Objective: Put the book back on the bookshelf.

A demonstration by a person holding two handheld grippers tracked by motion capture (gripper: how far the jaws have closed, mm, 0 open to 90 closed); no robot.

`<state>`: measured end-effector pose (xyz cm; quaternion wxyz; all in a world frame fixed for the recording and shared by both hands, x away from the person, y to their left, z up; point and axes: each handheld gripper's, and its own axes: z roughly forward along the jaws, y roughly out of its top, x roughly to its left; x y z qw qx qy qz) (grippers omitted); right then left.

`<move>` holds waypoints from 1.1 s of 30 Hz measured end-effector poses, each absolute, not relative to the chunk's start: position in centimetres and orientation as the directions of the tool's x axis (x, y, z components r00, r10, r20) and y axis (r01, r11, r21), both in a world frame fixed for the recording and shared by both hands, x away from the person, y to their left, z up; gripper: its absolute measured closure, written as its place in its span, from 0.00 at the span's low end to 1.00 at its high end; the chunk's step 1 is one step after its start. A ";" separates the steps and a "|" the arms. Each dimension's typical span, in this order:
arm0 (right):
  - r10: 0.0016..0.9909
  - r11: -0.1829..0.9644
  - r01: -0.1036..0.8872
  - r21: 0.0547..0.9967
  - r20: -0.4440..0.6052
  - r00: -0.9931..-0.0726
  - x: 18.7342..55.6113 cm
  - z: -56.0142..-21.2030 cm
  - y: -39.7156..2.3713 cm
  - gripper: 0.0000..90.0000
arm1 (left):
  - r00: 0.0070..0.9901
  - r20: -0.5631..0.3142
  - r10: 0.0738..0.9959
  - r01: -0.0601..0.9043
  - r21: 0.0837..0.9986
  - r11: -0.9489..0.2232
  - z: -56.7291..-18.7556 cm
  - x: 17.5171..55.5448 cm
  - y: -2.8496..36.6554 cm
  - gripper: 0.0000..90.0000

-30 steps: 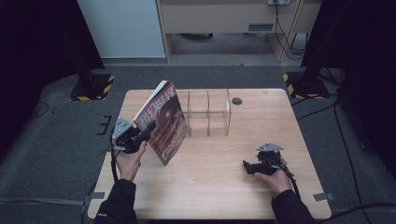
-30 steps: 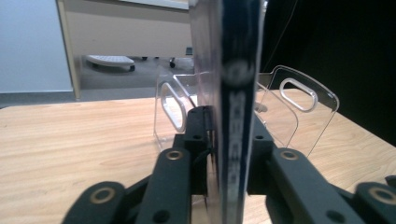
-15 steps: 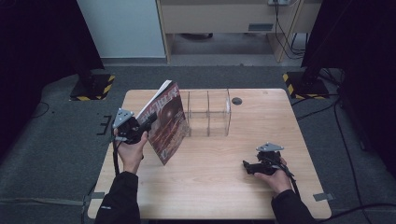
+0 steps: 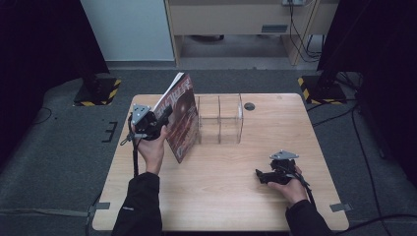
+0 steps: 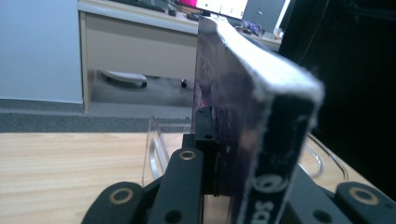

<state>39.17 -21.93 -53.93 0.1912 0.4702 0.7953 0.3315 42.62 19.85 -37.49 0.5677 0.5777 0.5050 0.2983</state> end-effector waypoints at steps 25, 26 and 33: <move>0.877 0.333 0.623 0.708 0.010 -0.480 39.2 -53.9 -21.8 0.03 | 0.213 -0.172 0.962 0.200 0.971 0.129 -38.1 44.2 18.8 0.93; 0.877 0.333 0.623 0.708 0.010 -0.480 39.2 -53.9 -21.8 0.03 | 0.211 -0.174 0.962 0.197 0.971 0.132 -38.0 44.1 18.9 0.93; 0.877 0.333 0.624 0.707 0.012 -0.481 39.2 -53.9 -21.8 0.03 | 0.213 -0.215 0.953 0.182 0.967 0.178 -37.7 44.3 19.6 0.93</move>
